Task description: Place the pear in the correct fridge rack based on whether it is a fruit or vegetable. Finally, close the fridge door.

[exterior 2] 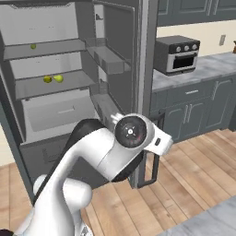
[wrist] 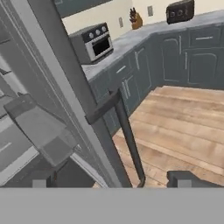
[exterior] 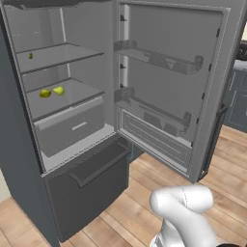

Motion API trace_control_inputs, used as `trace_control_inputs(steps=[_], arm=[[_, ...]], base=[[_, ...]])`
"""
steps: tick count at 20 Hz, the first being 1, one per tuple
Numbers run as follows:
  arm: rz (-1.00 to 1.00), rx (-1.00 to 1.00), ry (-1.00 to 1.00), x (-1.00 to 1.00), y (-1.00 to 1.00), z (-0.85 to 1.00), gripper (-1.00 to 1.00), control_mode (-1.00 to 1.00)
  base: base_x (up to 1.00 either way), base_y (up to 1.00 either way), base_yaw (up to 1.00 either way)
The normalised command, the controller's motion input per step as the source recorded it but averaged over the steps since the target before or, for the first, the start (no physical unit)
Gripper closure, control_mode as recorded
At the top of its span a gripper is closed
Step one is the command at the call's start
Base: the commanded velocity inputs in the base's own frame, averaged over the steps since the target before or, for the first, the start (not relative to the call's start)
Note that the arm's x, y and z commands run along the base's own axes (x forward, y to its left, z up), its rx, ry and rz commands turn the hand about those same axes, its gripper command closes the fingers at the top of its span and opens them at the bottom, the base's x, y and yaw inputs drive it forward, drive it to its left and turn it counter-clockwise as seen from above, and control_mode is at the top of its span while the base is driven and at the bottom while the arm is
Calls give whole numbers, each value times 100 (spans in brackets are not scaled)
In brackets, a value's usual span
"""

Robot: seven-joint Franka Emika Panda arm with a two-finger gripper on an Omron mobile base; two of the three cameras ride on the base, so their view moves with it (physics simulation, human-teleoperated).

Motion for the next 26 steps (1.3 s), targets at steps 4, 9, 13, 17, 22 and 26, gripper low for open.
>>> trace_control_inputs(steps=[4, 9, 13, 17, 22, 26], arm=[[0, 30, 17, 65, -61, 5, -100, -100], [0, 27, 7, 44, -56, 1, -100, -100], [1, 13, 0, 29, -27, -2, -100, -100], [1, 2, 0, 34, -6, -8, -100, -100], [3, 6, 0, 52, -21, -7, -100, -100], [4, 10, 2, 46, -30, 0, -100, -100]], base=[[0, 0, 0], [0, 0, 0], [0, 0, 0], [0, 0, 0], [0, 0, 0], [0, 0, 0]])
